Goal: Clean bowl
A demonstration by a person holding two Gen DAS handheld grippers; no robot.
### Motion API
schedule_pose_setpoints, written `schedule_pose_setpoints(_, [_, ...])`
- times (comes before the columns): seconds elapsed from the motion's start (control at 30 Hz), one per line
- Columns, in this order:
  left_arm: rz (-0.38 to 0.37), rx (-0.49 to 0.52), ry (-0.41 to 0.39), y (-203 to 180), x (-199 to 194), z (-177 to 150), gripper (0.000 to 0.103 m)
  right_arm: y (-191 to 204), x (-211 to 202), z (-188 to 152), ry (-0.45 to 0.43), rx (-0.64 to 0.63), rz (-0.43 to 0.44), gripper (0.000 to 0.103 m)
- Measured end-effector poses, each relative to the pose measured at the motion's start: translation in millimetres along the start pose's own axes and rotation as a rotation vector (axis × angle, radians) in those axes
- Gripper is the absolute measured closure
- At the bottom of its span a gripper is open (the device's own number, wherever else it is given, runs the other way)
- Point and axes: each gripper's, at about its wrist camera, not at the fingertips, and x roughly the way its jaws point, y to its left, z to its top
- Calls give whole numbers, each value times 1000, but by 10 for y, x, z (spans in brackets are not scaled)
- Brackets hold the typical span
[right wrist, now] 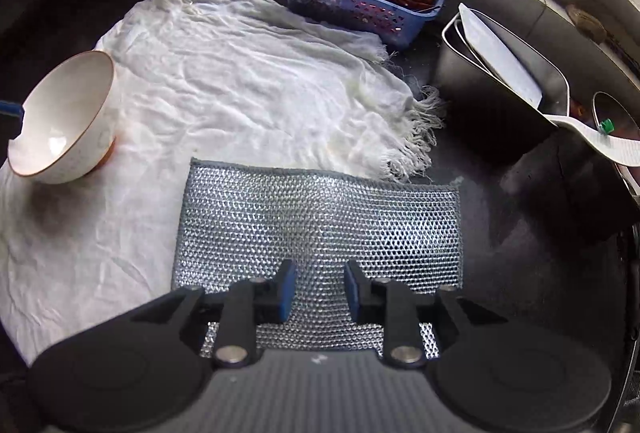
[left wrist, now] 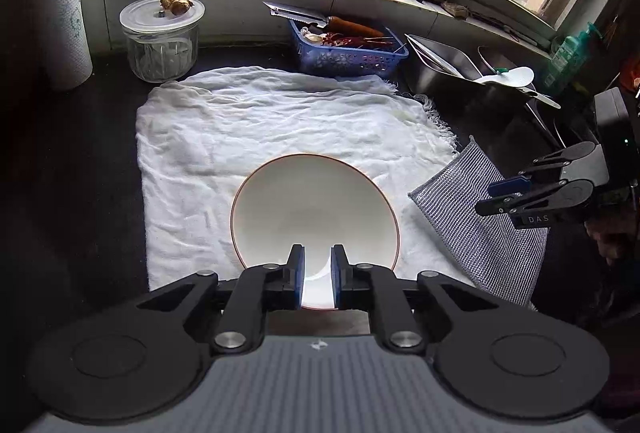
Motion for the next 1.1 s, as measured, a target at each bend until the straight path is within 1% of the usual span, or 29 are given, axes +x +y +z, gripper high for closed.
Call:
schedule_pose_setpoints(0.03, [5,-7,-8,0,-3,-9,91,-9,-34,-19,-14,17,0,55])
schedule_pose_setpoints(0.07, [11,-15,-16,0,-6,-18,91,-16,-71,-38,-30,33,1,50])
schedule_pose_setpoints(0.1, [21,-17,-22,-1,-6,-22,91,-15,-113,-54,-47,48,6,37])
schedule_pose_setpoints(0.13, [38,-24,-27,0,-4,-28,91,-6,-143,-66,-62,62,6,32])
schedule_pose_setpoints(0.17, [57,-32,-31,0,-2,-33,91,12,-157,-71,-72,72,9,31])
schedule_pose_setpoints(0.23, [85,-47,-36,4,1,-41,91,41,-216,-92,-87,109,10,23])
schedule_pose_setpoints(0.27, [95,-55,-36,6,1,-42,91,56,-240,-100,-95,123,14,21])
schedule_pose_setpoints(0.3, [109,-54,-37,-8,-7,-44,91,75,-268,-109,-103,135,12,17])
schedule_pose_setpoints(0.33, [123,-52,-38,-23,-15,-46,91,108,-308,-111,-109,151,-3,12])
schedule_pose_setpoints(0.37, [123,-55,-45,-31,-35,-51,89,141,-349,-113,-114,167,-19,11])
schedule_pose_setpoints(0.4, [123,-58,-53,-38,-56,-56,75,174,-390,-116,-120,183,-34,9])
schedule_pose_setpoints(0.43, [125,-70,-58,-44,-78,-58,40,209,-431,-118,-125,198,-50,6])
schedule_pose_setpoints(0.5, [136,-92,-65,-63,-121,-63,6,274,-503,-126,-128,222,-71,4])
schedule_pose_setpoints(0.57, [124,-99,-82,-97,-186,-74,5,338,-583,-126,-126,250,-83,4])
schedule_pose_setpoints(0.63, [128,-101,-83,-138,-224,-77,5,411,-672,-120,-117,276,-93,4])
schedule_pose_setpoints(0.7, [136,-79,-107,-220,-304,-86,4,483,-763,-115,-118,286,-104,4])
schedule_pose_setpoints(0.73, [148,-66,-120,-270,-352,-88,4,518,-809,-111,-120,289,-110,3])
schedule_pose_setpoints(0.83, [221,-49,-124,-388,-451,-60,4,606,-967,-86,-136,295,-131,3])
schedule_pose_setpoints(0.93, [279,-34,-123,-494,-578,-35,4,629,-1100,-68,-130,327,-126,2])
schedule_pose_setpoints(1.03, [296,-26,-153,-578,-716,-57,4,655,-1213,-69,-137,348,-113,1])
schedule_pose_setpoints(1.1, [282,-46,-172,-612,-829,-88,4,694,-1268,-82,-145,351,-119,1])
